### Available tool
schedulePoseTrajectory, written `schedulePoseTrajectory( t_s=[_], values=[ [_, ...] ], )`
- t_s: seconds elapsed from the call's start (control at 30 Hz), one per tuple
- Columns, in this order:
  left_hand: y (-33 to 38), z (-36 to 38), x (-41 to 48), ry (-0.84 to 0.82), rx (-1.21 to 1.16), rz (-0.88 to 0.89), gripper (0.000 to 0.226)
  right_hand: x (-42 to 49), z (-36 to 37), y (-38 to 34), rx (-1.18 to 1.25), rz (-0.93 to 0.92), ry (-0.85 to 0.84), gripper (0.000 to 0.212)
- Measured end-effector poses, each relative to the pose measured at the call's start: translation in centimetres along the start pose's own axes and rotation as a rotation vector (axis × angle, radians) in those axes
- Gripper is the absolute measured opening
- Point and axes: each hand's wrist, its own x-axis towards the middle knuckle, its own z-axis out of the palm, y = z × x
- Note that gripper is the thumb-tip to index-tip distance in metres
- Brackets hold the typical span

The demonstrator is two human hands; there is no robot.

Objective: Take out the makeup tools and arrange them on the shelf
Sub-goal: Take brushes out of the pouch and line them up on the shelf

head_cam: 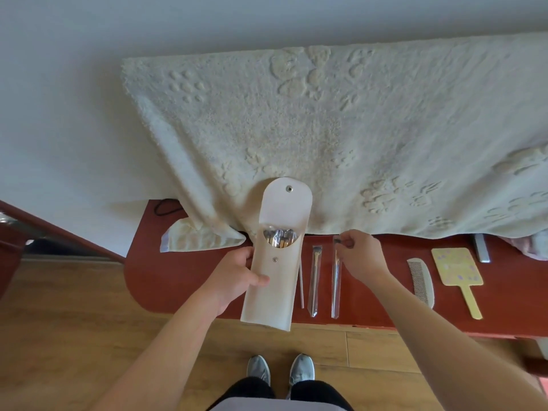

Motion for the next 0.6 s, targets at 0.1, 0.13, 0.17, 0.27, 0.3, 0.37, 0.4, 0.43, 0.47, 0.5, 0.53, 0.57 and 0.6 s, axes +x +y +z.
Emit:
schedulePoseTrajectory(
  t_s=[0.1, 0.13, 0.17, 0.27, 0.3, 0.37, 0.4, 0.43, 0.47, 0.5, 0.53, 0.57, 0.6],
  values=[
    [-0.4, 0.2, 0.1, 0.014, 0.001, -0.01, 0.048, 0.5, 1.4, 1.9, -0.01, 0.037, -0.042, 0.01],
    [-0.5, 0.2, 0.1, 0.019, 0.004, -0.015, 0.047, 0.6, 1.9, 2.6, -0.015, 0.048, -0.055, 0.011],
    [-0.7, 0.3, 0.1, 0.023, 0.005, -0.019, 0.046, 0.8, 2.3, 3.2, -0.022, 0.063, -0.07, 0.012],
    [-1.2, 0.4, 0.2, 0.036, -0.002, -0.026, 0.044, 1.2, 3.3, 4.5, -0.026, 0.095, -0.086, 0.012],
    [-1.3, 0.4, 0.2, 0.042, -0.003, -0.031, 0.044, 1.4, 3.5, 4.8, -0.027, 0.101, -0.087, 0.012],
    [-1.2, 0.5, 0.4, 0.046, -0.002, -0.035, 0.044, 1.8, 3.8, 5.1, -0.047, 0.107, -0.08, 0.012],
    [-1.1, 0.6, 0.6, 0.046, -0.002, -0.035, 0.043, 2.0, 3.9, 5.2, -0.064, 0.106, -0.073, 0.012],
    [-1.0, 0.7, 0.7, 0.048, -0.002, -0.037, 0.043, 2.2, 3.9, 5.3, -0.085, 0.101, -0.065, 0.012],
    [-0.9, 0.8, 0.8, 0.048, -0.004, -0.039, 0.043, 2.3, 4.0, 5.4, -0.107, 0.093, -0.058, 0.013],
    [-0.7, 0.9, 1.0, 0.046, -0.006, -0.039, 0.043, 2.3, 4.0, 5.5, -0.127, 0.089, -0.055, 0.014],
    [-0.7, 1.0, 1.1, 0.044, -0.007, -0.038, 0.044, 2.3, 4.0, 5.7, -0.142, 0.087, -0.053, 0.015],
    [-0.6, 1.2, 1.2, 0.041, -0.009, -0.038, 0.044, 2.3, 4.1, 5.8, -0.152, 0.088, -0.052, 0.016],
    [-0.5, 1.3, 1.3, 0.041, -0.014, -0.038, 0.044, 2.3, 4.1, 5.9, -0.156, 0.087, -0.05, 0.016]
  ],
)
